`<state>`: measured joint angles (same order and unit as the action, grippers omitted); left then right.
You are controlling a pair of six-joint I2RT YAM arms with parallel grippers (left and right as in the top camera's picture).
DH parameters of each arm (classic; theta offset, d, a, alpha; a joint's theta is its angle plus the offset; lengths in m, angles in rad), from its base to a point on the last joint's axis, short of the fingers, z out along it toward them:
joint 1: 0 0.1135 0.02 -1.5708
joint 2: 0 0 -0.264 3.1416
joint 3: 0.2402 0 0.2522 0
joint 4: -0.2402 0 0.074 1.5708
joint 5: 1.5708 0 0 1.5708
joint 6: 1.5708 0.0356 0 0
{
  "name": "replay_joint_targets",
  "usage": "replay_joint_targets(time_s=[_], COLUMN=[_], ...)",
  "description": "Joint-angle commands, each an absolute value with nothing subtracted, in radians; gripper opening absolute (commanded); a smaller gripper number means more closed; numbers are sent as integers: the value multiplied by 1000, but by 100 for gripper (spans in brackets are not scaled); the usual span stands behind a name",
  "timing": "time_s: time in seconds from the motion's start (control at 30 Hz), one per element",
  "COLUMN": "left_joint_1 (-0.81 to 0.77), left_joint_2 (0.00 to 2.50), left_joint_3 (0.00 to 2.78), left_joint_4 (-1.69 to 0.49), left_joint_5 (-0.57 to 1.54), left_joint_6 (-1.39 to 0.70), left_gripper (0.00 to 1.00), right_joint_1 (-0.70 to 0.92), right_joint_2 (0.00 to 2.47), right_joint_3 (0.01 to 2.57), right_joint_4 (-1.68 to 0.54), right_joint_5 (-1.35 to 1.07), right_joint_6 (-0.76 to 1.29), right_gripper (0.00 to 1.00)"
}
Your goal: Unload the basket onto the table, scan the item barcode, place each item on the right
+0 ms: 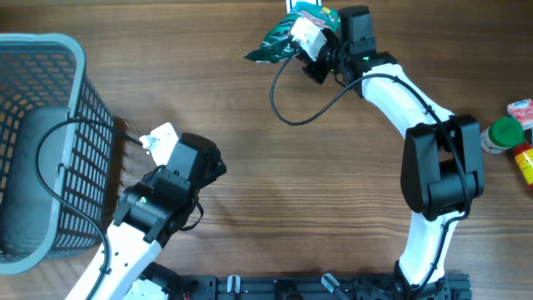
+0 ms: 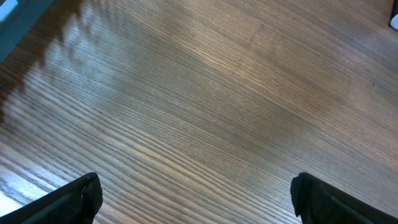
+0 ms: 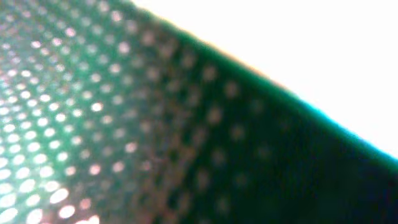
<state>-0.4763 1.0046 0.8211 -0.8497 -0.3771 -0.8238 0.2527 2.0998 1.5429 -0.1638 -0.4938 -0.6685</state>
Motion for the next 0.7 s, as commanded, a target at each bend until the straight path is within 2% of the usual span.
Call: replay_joint_targets(time_s=[0.0, 0.1, 0.2, 0.37, 0.43, 0.57, 0.67], left_joint_1=[-480, -480, -480, -480, -480, -480, -480], left_joint_2=[1009, 1009, 1009, 1009, 1009, 1009, 1009], left_joint_3=[822, 822, 822, 822, 822, 822, 822], left_joint_4=[-850, -850, -850, -850, -850, -850, -850], left_joint_5=[-398, -398, -398, -398, -398, -398, -398], left_joint_6=[-812, -812, -812, -812, -812, -812, -812], left_gripper=[100, 100, 100, 100, 100, 100, 100], right_joint_1=[232, 169, 79, -78, -147, -258, -333], right_joint_2=[2022, 1919, 1813, 1727, 1724, 1724, 1725], right_joint_3=[1548, 1551, 1551, 1551, 1551, 1551, 1549], right_joint_4=[-159, -139, -142, -188, -237, -371, -491], right_joint_5=[-477, -373, -157, 262, 533, 854, 900], right_joint_6=[-497, -340, -237, -217, -218, -179, -85], right_gripper=[4, 5, 4, 4, 4, 4, 4])
